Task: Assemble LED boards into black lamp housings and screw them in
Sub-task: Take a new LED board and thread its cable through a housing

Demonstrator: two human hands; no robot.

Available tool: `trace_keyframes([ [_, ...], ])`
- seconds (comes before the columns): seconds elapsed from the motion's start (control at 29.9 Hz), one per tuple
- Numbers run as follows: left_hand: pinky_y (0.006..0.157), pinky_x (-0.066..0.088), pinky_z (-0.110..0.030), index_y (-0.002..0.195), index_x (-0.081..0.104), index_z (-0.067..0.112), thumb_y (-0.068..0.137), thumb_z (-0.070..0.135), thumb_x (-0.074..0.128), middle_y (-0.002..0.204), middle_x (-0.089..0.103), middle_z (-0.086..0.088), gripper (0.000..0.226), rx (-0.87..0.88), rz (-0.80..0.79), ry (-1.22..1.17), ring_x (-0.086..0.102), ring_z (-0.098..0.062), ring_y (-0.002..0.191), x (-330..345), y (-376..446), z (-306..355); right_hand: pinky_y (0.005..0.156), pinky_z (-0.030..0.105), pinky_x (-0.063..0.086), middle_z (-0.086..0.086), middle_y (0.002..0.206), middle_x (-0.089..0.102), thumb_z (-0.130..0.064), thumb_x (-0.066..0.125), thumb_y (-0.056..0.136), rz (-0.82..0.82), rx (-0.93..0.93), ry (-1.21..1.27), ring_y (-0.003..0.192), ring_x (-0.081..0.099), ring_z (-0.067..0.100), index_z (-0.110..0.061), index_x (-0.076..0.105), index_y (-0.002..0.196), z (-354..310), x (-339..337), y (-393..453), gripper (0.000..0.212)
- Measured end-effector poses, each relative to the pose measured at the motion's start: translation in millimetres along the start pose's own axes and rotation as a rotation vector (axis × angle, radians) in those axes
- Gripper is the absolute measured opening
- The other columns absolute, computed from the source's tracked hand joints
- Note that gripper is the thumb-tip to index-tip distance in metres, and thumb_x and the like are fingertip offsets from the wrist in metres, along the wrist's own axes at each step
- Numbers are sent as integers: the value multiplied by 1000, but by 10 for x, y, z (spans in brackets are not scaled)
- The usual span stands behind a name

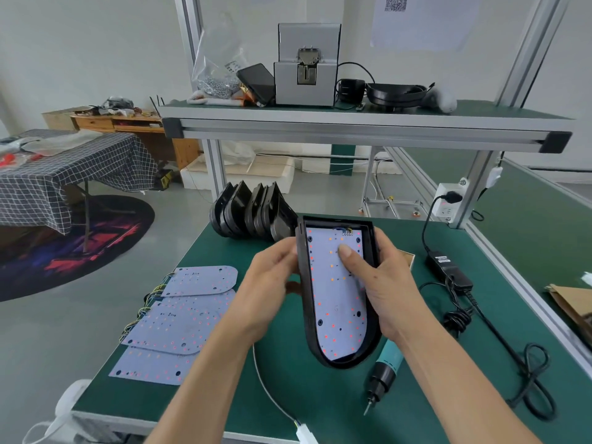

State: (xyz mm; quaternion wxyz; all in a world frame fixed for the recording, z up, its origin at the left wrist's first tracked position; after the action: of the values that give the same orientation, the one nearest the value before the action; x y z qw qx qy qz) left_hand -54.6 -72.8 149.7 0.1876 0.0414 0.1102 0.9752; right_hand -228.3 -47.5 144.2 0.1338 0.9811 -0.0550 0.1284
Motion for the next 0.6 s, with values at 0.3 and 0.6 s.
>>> trace_keyframes([
  [0.3,66,60,-32,94,73,21,92,-5,60,86,75,0,29,350,145,488,61,0,75,120,66,31,78,32,61,11,117,77,-27,81,88,-7,43,110,98,76,22,-13,69,122,-5,-21,-63,39],
  [0.6,59,47,-34,89,62,25,92,17,58,68,54,12,10,567,209,919,50,-21,71,173,-13,252,79,30,60,7,118,77,-37,80,82,29,39,127,99,74,19,-16,68,127,82,-81,-103,51],
])
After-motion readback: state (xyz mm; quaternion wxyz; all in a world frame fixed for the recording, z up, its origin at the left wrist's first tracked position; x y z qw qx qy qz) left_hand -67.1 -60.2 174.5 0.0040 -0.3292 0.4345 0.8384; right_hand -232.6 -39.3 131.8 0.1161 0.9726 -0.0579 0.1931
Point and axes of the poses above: each hand's wrist, its own y-axis towards the middle knuckle, its own x-axis out of the palm, z = x × y, the point moved 4 cm from there along y, towards the middle knuckle
